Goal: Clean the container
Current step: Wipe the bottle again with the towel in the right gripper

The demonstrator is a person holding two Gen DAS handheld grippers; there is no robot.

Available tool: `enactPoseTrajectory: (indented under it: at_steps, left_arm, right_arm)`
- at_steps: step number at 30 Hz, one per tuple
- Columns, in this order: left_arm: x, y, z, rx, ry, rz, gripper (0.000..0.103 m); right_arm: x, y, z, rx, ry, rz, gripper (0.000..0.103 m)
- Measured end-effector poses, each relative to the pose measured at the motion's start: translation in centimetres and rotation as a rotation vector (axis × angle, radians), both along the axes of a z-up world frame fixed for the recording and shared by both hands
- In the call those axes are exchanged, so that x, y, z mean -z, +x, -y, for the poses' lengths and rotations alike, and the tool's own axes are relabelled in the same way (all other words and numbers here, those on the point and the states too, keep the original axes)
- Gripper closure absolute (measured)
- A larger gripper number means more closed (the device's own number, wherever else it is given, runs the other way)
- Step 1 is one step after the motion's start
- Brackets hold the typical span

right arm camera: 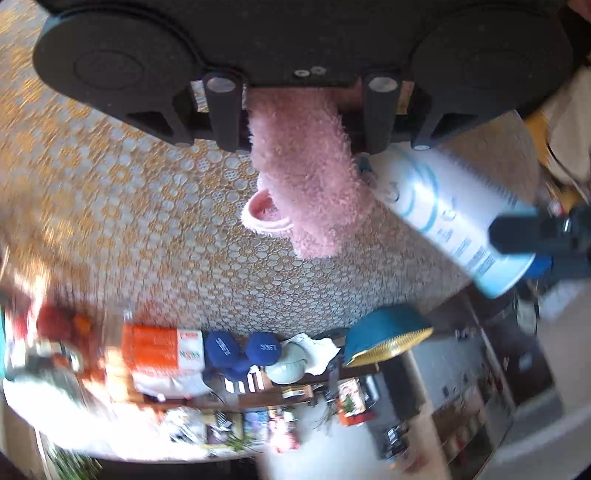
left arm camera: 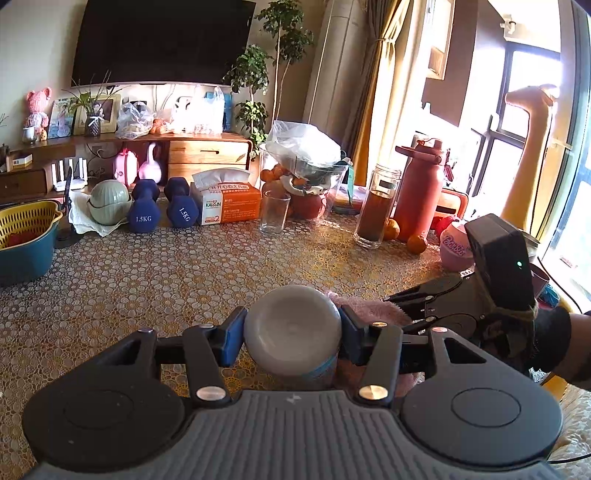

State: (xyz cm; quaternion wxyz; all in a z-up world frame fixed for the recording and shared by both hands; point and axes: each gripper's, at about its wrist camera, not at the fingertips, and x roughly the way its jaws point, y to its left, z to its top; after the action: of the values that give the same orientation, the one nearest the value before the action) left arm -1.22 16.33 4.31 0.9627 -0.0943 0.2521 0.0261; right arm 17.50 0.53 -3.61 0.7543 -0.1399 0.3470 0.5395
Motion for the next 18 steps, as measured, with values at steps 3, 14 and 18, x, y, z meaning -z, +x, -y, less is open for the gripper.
enactPoseTrajectory:
  at_steps: [3,14,18]
  left_arm:
    - [-0.1,0.2,-0.1,-0.006,-0.007,-0.003,0.051]
    - [-0.2,0.2,0.4,-0.009,0.010,-0.004,0.051]
    - [-0.2,0.2,0.8,-0.003,0.029,-0.001,0.051]
  right_arm:
    - [-1.0,-2.1,-0.4,-0.064,-0.087,0.188,0.076]
    - [-8.4,-0.5,4.4,0.010,0.414,-0.123,0.076]
    - [-9.6,-0.1,2.9,-0.115,0.443,-0.198,0.076]
